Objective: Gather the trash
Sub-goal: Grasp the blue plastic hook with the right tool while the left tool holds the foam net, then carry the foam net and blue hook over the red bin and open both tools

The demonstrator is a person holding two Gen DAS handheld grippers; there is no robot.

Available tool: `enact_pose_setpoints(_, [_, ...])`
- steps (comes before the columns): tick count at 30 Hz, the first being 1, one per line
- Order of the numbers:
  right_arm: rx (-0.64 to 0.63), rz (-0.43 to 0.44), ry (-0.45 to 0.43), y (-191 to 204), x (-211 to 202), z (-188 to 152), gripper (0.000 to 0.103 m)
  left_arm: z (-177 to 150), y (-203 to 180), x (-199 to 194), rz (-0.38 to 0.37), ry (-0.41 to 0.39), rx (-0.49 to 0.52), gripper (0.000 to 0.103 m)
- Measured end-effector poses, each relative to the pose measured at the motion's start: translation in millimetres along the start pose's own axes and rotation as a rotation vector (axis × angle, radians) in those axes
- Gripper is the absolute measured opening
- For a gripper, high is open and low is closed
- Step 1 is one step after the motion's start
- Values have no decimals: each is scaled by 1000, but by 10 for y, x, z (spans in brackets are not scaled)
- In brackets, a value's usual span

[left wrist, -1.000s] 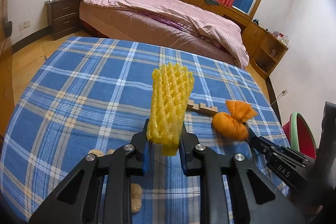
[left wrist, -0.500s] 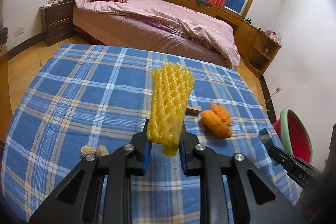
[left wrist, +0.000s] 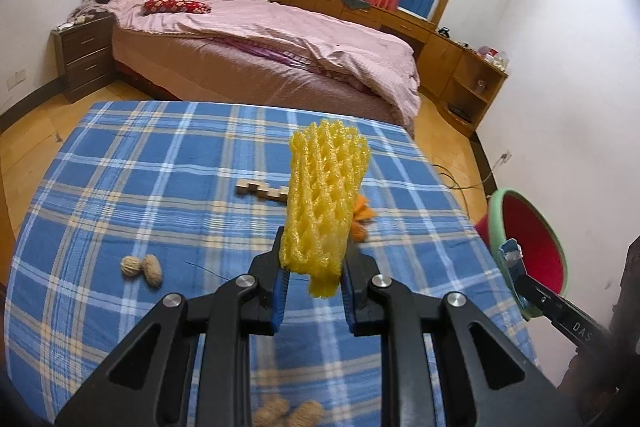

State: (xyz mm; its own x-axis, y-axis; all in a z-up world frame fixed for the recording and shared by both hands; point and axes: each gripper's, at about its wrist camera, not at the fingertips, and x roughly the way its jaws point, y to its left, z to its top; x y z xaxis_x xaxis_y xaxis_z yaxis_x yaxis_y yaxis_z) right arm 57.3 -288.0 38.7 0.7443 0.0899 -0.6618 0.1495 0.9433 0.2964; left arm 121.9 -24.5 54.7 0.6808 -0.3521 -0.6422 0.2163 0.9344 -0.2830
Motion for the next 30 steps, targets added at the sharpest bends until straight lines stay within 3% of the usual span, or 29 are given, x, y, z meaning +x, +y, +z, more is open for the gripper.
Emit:
enact_pose_setpoints(18, [88, -67, -113, -677, -533, 8, 13, -46, -879, 7, -112, 51, 119, 22])
enact_pose_setpoints(30, [154, -132, -156, -1134, -641, 85, 13, -56, -1625, 354, -188, 111, 247, 22])
